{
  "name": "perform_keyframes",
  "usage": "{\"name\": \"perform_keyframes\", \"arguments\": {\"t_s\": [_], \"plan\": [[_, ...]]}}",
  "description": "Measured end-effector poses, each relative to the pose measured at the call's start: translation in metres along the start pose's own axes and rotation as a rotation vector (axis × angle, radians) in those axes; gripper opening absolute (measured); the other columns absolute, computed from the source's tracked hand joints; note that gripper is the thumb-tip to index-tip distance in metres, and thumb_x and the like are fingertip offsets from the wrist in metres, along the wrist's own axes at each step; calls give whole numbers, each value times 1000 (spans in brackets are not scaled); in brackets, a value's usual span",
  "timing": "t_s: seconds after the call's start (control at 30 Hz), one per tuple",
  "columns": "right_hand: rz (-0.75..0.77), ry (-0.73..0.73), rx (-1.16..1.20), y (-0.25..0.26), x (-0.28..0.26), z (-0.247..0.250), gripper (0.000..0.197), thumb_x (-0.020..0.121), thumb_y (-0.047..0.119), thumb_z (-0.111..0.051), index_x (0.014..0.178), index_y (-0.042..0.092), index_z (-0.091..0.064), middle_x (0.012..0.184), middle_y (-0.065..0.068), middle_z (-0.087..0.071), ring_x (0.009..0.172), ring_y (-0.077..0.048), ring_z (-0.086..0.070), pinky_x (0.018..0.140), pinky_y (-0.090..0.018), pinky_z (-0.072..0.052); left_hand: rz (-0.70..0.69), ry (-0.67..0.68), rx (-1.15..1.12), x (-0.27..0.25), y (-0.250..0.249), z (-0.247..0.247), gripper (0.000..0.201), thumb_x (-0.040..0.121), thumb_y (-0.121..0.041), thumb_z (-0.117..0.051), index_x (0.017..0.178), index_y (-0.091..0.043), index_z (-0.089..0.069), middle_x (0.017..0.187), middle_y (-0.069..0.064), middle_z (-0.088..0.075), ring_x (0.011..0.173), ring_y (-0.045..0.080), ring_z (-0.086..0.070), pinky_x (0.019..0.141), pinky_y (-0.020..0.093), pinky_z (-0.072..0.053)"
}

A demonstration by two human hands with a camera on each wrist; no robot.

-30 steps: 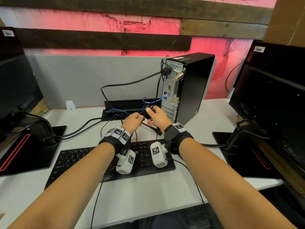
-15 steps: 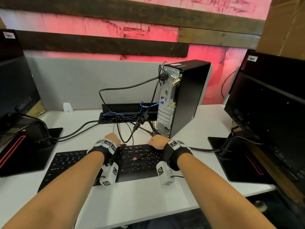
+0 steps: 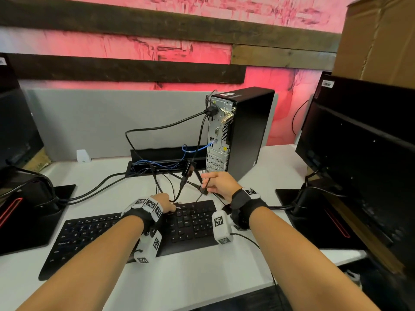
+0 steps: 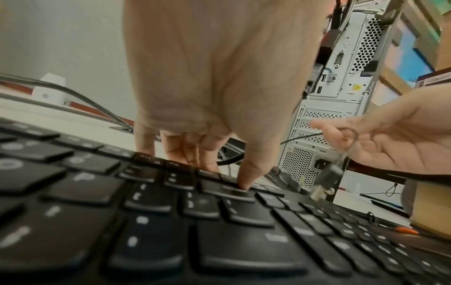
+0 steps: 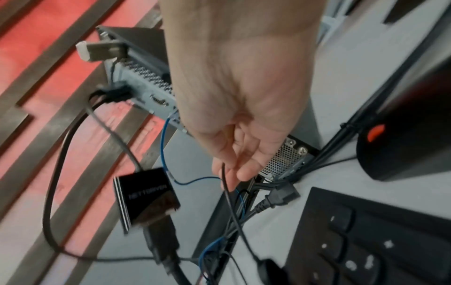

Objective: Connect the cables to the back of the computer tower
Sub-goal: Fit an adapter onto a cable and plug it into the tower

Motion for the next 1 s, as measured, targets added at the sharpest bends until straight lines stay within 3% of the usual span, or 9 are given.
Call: {"name": "perform_keyframes", "arguments": {"t_s": [0.17, 0.27, 0.33, 0.4, 0.53, 0.63, 0.73, 0.87, 1.0], "plan": [[74, -70, 233, 8, 0, 12, 32, 96, -4, -43, 125, -3, -56, 88, -10, -64, 79, -16, -66, 69, -16, -56, -4, -87, 220, -21, -27, 9, 40, 95, -38, -45, 121, -9, -57, 126, 6, -60, 117, 23, -56, 101, 32, -40], [46, -81, 283, 13, -1, 14, 28, 98, 14, -51, 123, 3, -58, 87, -7, -63, 78, -15, -64, 70, -20, -53, -95, -63, 175, -45, -62, 16, 60, 96, -51, -35, 129, -5, -53, 132, 10, -56, 122, 24, -53, 103, 33, -39], [37, -99, 257, 15, -3, 18, 31, 96, 24, -55, 120, 7, -61, 83, -3, -61, 74, -13, -61, 68, -22, -50, -171, -10, 72, -62, -87, 25, 68, 95, -58, -32, 134, -5, -48, 132, 11, -56, 120, 23, -54, 101, 32, -40], [53, -108, 211, 17, -7, 23, 28, 96, 25, -53, 117, 11, -65, 79, -1, -60, 68, -10, -60, 63, -21, -49, -257, -57, -153, -71, -109, 46, 58, 95, -46, -43, 136, -5, -43, 119, 10, -60, 106, 21, -60, 91, 30, -47], [106, -155, 138, 22, -18, 33, 21, 101, 25, -45, 96, 21, -65, 75, -1, -60, 58, -7, -57, 52, -18, -46, -339, -402, -623, -79, -122, 103, 62, 92, -26, -56, 142, -6, -24, 135, 17, -47, 111, 27, -57, 89, 34, -47], [135, -149, -85, 31, -27, 33, 24, 101, 30, -45, 84, 23, -60, 77, -3, -61, 65, -12, -57, 58, -23, -42, -534, -408, -681, -90, -147, 122, 61, 97, -27, -48, 148, -9, -21, 145, 9, -40, 132, 22, -43, 107, 33, -37], [179, -98, -283, 43, -34, 27, 29, 102, 27, -44, 77, 23, -59, 72, -3, -58, 61, -12, -54, 53, -22, -38, -560, -456, -767, -91, -157, 136, 52, 100, -27, -39, 147, -10, -23, 116, 8, -56, 112, 21, -54, 95, 31, -40], [234, -114, -425, 55, -39, 31, 30, 100, 23, -48, 73, 24, -62, 68, -1, -58, 57, -10, -53, 43, -10, -39, -527, -512, -954, -78, -157, 147, 36, 100, -18, -38, 134, -6, -37, 95, 9, -58, 76, 17, -57, 71, 26, -47], [274, -135, -552, 56, -37, 40, 19, 94, 25, -59, 77, 26, -66, 72, 1, -62, 64, -13, -57, 61, -16, -47, -508, -590, -807, -72, -158, 150, 23, 97, -18, -45, 114, -3, -51, 90, 8, -54, 79, 22, -52, 74, 37, -45]]}}
Point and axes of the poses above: each hand's wrist, its own x-axis towards the middle knuckle, its own z-axis out of the back of the hand, y = z × x, the point moved 7 cm from there along x, towards the middle knuckle
